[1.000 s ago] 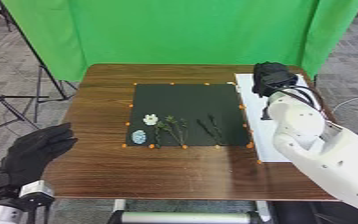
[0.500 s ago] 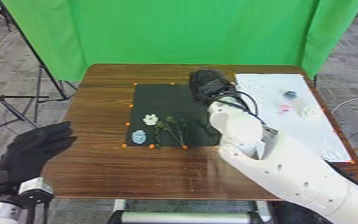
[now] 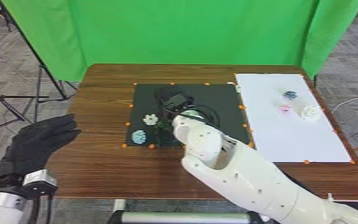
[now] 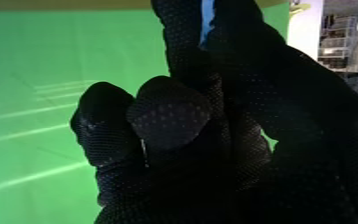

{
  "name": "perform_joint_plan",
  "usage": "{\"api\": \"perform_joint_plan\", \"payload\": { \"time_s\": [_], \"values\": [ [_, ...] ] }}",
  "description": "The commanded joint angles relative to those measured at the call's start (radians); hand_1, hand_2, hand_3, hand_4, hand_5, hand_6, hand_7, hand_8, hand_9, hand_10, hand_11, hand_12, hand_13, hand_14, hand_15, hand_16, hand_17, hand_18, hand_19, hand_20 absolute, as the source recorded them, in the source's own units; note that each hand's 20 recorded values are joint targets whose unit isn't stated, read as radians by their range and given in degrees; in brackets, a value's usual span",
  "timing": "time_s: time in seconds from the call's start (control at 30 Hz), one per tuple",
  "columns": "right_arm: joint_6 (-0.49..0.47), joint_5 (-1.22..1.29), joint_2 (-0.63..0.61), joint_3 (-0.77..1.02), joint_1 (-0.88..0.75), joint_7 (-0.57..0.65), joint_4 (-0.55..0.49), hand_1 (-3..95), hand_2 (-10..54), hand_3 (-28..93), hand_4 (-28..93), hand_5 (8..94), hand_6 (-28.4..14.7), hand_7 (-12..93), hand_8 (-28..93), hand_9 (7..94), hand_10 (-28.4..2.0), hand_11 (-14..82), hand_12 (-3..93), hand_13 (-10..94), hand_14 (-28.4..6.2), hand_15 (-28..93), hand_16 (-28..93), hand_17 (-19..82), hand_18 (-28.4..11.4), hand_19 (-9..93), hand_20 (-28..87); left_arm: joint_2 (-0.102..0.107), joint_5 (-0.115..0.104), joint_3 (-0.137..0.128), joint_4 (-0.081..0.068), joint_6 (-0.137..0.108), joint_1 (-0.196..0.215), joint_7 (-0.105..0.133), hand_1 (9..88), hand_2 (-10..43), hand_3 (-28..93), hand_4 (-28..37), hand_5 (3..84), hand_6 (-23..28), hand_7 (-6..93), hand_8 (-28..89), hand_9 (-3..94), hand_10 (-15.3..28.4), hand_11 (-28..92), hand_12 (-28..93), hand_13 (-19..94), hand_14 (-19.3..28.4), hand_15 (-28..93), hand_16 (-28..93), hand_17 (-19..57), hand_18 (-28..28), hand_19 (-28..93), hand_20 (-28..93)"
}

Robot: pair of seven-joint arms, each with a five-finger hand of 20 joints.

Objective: Arrange flowers

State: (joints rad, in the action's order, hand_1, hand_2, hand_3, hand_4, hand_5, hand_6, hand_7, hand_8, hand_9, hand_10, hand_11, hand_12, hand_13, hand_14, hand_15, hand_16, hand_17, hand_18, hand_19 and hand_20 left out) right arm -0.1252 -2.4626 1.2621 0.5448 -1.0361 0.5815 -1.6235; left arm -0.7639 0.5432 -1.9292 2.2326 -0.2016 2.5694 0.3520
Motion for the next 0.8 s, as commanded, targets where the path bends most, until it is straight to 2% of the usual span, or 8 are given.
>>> {"api": "perform_joint_plan", "payload": {
  "time_s": [0.03,0.1,0.43,0.53,0.57,0.63,0.77,0.8],
  "values": [
    [-0.017,-0.048,0.043,-0.003,-0.024,-0.007,0.038,58.5,-9.5,77,-28,77.1,-1.0,31,5,90.1,-7.3,12.9,37.9,82,-3.3,73,23,60,-14.6,93,38,0.001,0.016,0.035,-0.015,0.026,-0.065,-0.030,28.1,4.6,82,-14.6,48.6,14.6,15.0,-9,39.2,23.0,30,10,27,28.4,62,-14,-9.2,24.3,60,12],
    [0.004,-0.048,0.026,-0.021,-0.007,0.014,0.047,58.5,-9.5,76,-28,76.7,-0.9,31,5,90.0,-7.3,12.9,37.8,82,-3.2,73,23,60,-14.5,93,38,0.011,0.008,0.068,-0.025,0.022,-0.105,-0.011,28.1,4.6,82,-14.6,48.5,14.9,14.5,-9,39.1,23.2,30,10,27,28.4,62,-14,-9.2,24.3,60,12],
    [0.017,-0.063,0.046,-0.024,0.013,0.035,0.099,58.0,-9.5,77,-28,75.3,-0.2,34,3,89.5,-6.9,13.5,37.3,82,-3.0,73,23,59,-14.2,93,37,0.011,0.013,0.095,-0.032,0.027,-0.141,-0.013,28.2,5.0,81,-14.2,48.5,15.2,12.6,-7,38.8,23.6,27,11,26,28.4,60,-13,-9.4,24.3,59,13],
    [0.028,-0.071,0.038,-0.032,0.021,0.048,0.113,57.7,-9.5,76,-28,75.2,-0.1,34,3,89.4,-6.9,13.5,37.3,82,-2.9,73,23,59,-14.2,93,37,0.021,-0.007,0.149,-0.045,0.007,-0.192,0.017,28.2,4.9,81,-14.1,48.5,15.2,12.4,-7,38.8,23.5,27,11,26,28.4,60,-13,-9.4,24.3,59,13],
    [0.012,-0.074,0.044,-0.022,0.014,0.048,0.117,57.5,-9.5,76,-28,74.9,0.0,34,3,89.2,-6.7,13.6,37.3,82,-2.9,72,23,59,-14.2,93,37,0.015,0.002,0.147,-0.044,0.021,-0.194,0.003,28.2,5.1,81,-14.2,48.4,15.2,12.2,-7,38.6,23.7,26,11,26,28.4,59,-13,-9.4,24.3,59,14],
    [0.002,-0.080,0.051,-0.013,0.009,0.052,0.122,57.3,-9.5,76,-28,74.5,0.0,35,2,88.9,-6.7,13.8,37.4,82,-3.0,72,23,59,-14.1,93,37,0.017,0.012,0.145,-0.045,0.029,-0.196,-0.003,28.3,5.1,81,-14.2,48.4,15.3,12.0,-7,38.7,23.7,26,11,26,28.4,59,-13,-9.4,24.3,59,14],
    [-0.026,-0.106,0.060,-0.001,-0.009,0.038,0.124,56.7,-9.5,76,-28,73.8,-0.3,35,2,88.5,-7.0,13.8,37.3,81,-3.3,72,23,59,-14.1,93,36,0.014,0.006,0.129,-0.040,0.020,-0.176,0.009,28.2,5.1,81,-14.1,48.4,15.2,12.0,-7,38.7,23.6,25,12,26,28.4,58,-13,-9.4,24.2,58,14],
    [-0.027,-0.103,0.061,-0.005,-0.011,0.042,0.124,56.5,-9.5,76,-28,73.6,-0.4,35,2,88.3,-7.0,13.8,37.3,81,-3.4,72,23,59,-14.2,93,36,0.008,0.010,0.127,-0.041,0.021,-0.181,-0.002,28.2,5.1,81,-14.1,48.4,15.3,12.0,-7,38.6,23.7,25,12,26,28.4,58,-13,-9.5,24.2,58,14]
  ]
}}
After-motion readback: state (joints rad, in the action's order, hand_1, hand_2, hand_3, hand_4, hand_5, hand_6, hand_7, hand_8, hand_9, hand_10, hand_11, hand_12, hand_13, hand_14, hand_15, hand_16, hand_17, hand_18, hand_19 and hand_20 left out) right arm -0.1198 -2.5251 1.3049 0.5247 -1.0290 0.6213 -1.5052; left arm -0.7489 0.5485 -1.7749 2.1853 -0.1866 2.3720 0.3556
